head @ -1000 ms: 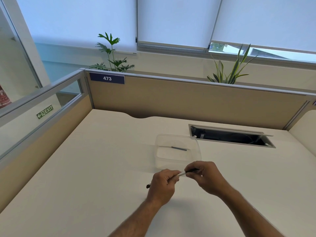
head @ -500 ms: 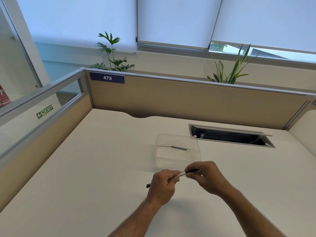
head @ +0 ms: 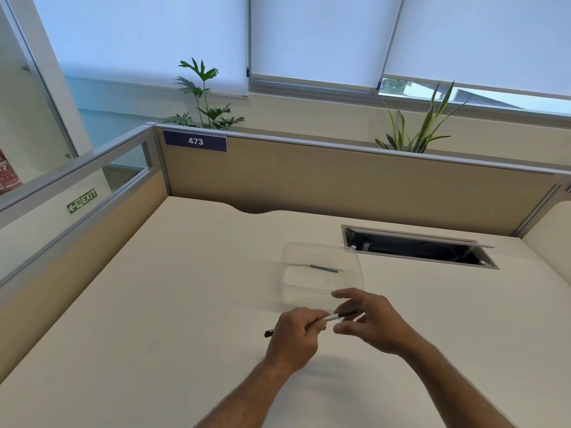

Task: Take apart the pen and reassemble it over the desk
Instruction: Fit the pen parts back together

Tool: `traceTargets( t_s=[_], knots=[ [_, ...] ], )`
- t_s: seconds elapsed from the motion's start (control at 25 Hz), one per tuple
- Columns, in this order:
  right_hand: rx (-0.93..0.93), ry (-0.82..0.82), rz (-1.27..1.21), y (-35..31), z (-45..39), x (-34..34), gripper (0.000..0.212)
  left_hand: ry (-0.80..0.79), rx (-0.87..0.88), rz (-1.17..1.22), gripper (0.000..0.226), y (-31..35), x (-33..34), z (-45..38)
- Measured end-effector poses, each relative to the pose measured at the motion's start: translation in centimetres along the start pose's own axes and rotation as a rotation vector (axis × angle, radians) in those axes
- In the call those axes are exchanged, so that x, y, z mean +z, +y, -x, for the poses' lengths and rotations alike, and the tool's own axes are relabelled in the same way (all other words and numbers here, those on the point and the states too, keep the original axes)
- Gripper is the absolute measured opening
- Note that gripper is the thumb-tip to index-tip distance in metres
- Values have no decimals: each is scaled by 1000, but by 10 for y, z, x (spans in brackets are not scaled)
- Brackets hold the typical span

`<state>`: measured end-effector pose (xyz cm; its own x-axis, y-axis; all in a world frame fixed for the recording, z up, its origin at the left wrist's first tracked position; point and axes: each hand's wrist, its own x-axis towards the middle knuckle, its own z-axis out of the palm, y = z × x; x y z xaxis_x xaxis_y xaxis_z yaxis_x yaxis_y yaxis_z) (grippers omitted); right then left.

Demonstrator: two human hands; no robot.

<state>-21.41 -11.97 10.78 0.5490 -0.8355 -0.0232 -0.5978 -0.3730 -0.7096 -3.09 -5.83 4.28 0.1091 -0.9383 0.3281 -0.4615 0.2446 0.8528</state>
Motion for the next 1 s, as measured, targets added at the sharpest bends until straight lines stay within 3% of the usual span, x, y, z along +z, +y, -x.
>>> traceTargets(
  t_s=[0.24, 0.56, 0.88, 1.0],
  knots=[
    [54, 136, -226, 9, 3, -3, 14, -11, -17, -32, 16, -2, -3, 0],
    [26, 100, -189, 10, 4, 8, 17, -123, -7, -63, 17, -1, -6, -1],
    [-36, 85, -154, 14, 9, 17, 13, -375, -130, -57, 26, 2, -15, -9],
    [-67, 115, -139, 17, 9, 20, 13, -366, -111, -69, 25, 2, -15, -12]
  ],
)
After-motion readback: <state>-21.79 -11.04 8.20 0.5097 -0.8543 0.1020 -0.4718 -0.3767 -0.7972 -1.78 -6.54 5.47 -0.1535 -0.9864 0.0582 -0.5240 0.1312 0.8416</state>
